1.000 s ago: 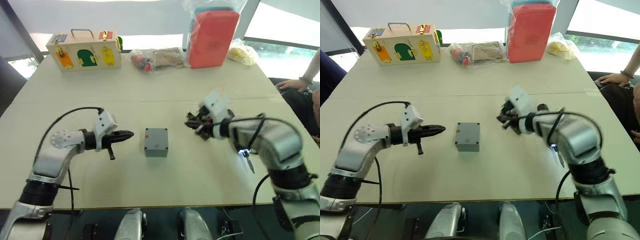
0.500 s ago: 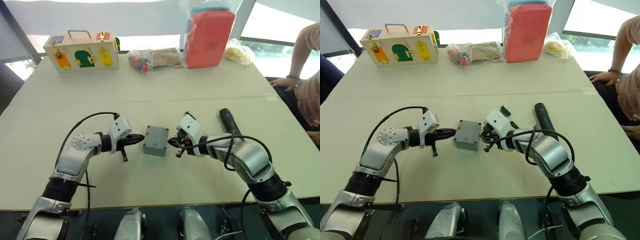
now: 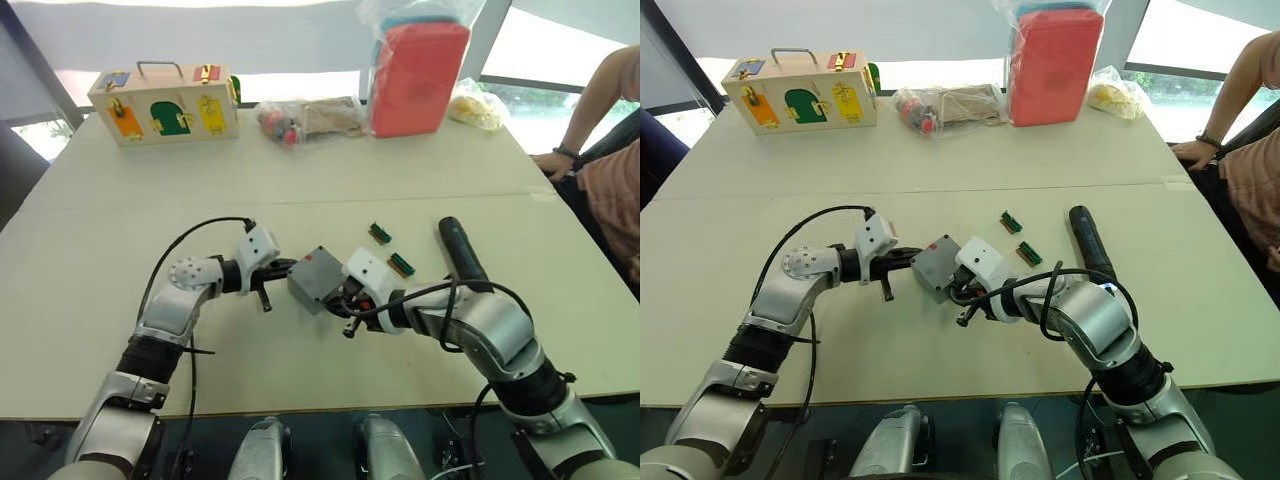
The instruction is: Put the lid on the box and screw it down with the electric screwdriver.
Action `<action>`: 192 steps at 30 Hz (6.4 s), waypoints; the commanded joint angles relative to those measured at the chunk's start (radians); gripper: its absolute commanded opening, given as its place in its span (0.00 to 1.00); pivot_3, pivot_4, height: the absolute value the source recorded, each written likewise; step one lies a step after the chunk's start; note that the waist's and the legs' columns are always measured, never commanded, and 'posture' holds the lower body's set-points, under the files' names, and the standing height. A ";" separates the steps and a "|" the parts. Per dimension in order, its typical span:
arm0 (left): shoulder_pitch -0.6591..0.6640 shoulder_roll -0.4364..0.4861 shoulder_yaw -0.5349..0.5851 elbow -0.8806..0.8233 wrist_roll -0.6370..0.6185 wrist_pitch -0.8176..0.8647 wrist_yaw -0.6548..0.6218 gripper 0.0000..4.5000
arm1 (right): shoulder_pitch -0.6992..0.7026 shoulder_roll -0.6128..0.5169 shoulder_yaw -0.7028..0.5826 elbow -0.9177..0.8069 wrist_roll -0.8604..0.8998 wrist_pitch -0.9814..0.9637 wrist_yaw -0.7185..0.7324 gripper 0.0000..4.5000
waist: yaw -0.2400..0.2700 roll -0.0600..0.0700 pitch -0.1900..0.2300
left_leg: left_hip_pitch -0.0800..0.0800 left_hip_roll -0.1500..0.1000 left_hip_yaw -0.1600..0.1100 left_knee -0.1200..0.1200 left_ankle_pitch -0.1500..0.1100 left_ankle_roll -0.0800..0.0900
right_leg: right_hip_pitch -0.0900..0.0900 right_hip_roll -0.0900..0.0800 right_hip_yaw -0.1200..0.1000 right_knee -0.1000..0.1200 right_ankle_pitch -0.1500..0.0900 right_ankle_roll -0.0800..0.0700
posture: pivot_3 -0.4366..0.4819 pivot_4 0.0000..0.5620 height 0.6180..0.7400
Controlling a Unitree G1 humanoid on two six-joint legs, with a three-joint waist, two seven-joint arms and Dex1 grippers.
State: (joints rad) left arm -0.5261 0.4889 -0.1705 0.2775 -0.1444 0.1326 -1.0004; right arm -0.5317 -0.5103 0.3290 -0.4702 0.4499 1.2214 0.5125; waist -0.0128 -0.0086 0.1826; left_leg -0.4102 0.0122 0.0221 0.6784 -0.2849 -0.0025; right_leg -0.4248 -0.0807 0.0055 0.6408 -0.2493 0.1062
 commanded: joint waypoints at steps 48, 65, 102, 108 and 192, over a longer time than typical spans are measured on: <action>0.104 0.225 0.064 -0.273 -0.092 0.128 -0.157 0.00 | 0.013 0.009 -0.128 0.128 -0.137 -0.270 0.126 0.01 | -0.001 0.000 0.000 | 0.000 0.000 0.000 0.002 0.000 0.000 | -0.001 0.000 0.000 0.003 0.000 0.000 | 0.48 0.27 0.92; -0.074 0.229 0.121 -0.435 -0.248 0.319 -0.118 0.00 | -0.095 0.099 -0.330 0.517 -0.193 -0.481 -0.038 0.97 | -0.003 -0.002 0.002 | 0.000 0.000 0.002 0.002 0.000 0.000 | 0.000 0.001 0.001 0.003 -0.001 0.000 | 0.48 0.27 0.92; -0.065 0.196 0.103 -0.486 -0.250 0.346 -0.081 0.00 | -0.188 0.153 -0.345 0.816 -0.230 -0.670 -0.026 0.01 | -0.004 -0.002 0.002 | 0.000 0.000 0.002 0.002 0.000 0.000 | -0.001 0.001 0.001 0.004 -0.001 0.000 | 0.48 0.27 0.92; -0.065 0.190 0.100 -0.487 -0.251 0.347 -0.079 0.00 | -0.186 0.147 -0.352 0.797 -0.226 -0.658 -0.026 0.01 | -0.003 -0.002 0.002 | 0.000 0.000 0.002 0.002 0.000 0.000 | -0.001 0.001 0.001 0.004 -0.001 0.000 | 0.48 0.27 0.92; 0.010 0.211 0.088 -0.543 -0.271 0.365 -0.063 0.00 | -0.077 0.086 -0.235 0.161 0.005 -0.230 0.052 0.82 | 0.001 -0.001 0.003 | 0.000 0.000 0.000 0.002 0.000 0.000 | -0.001 0.000 0.002 0.004 -0.001 0.000 | 0.48 0.27 0.92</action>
State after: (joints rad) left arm -0.5108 0.6991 -0.0917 -0.2379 -0.4040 0.4981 -1.0656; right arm -0.5846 -0.4128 0.1462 -0.2490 0.4388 0.9973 0.5674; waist -0.0122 -0.0098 0.1854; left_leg -0.4105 0.0121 0.0223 0.6806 -0.2851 -0.0021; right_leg -0.4260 -0.0804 0.0075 0.6449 -0.2500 0.1064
